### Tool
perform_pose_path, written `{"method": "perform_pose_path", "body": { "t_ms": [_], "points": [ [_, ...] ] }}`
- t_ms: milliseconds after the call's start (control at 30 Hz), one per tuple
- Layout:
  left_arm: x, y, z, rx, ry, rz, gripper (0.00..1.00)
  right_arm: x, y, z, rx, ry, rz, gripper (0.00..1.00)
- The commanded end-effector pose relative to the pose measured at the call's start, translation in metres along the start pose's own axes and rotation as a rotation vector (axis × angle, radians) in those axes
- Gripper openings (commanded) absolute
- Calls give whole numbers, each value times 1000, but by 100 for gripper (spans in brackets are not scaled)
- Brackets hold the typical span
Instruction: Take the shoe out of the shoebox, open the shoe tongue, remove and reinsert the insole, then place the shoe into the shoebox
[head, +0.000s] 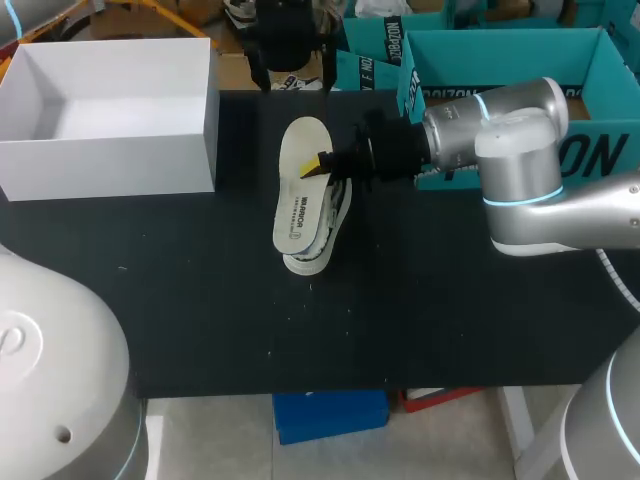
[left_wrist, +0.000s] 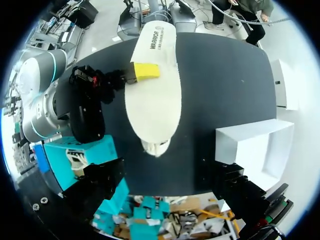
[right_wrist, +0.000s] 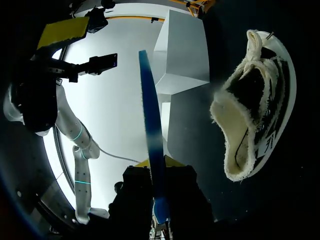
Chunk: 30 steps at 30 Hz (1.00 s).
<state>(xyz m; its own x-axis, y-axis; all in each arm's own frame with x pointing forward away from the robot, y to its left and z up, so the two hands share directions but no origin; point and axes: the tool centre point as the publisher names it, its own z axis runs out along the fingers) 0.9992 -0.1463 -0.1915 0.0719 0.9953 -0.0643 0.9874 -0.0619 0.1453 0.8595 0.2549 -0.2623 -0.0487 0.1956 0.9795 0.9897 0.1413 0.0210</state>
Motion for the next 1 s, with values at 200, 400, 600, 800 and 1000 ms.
{"method": "perform_pose_path", "body": {
  "t_ms": [200, 400, 600, 800, 1000],
  "points": [
    [-3, -11, -6, 7, -9, 7, 100, 0, 0, 1, -1, -1, 1, 0],
    [2, -34, -15, 2, -12, 6, 100, 0, 0, 1, -1, -1, 1, 0],
    [2, -66, -23, 10, -12, 3, 100, 0, 0, 1, -1, -1, 1, 0],
    [1, -100, -33, -2, -24, 17, 100, 0, 0, 1, -1, -1, 1, 0],
    [8, -134, -37, -9, -39, 22, 100, 0, 0, 1, -1, -1, 1, 0]
  ]
}}
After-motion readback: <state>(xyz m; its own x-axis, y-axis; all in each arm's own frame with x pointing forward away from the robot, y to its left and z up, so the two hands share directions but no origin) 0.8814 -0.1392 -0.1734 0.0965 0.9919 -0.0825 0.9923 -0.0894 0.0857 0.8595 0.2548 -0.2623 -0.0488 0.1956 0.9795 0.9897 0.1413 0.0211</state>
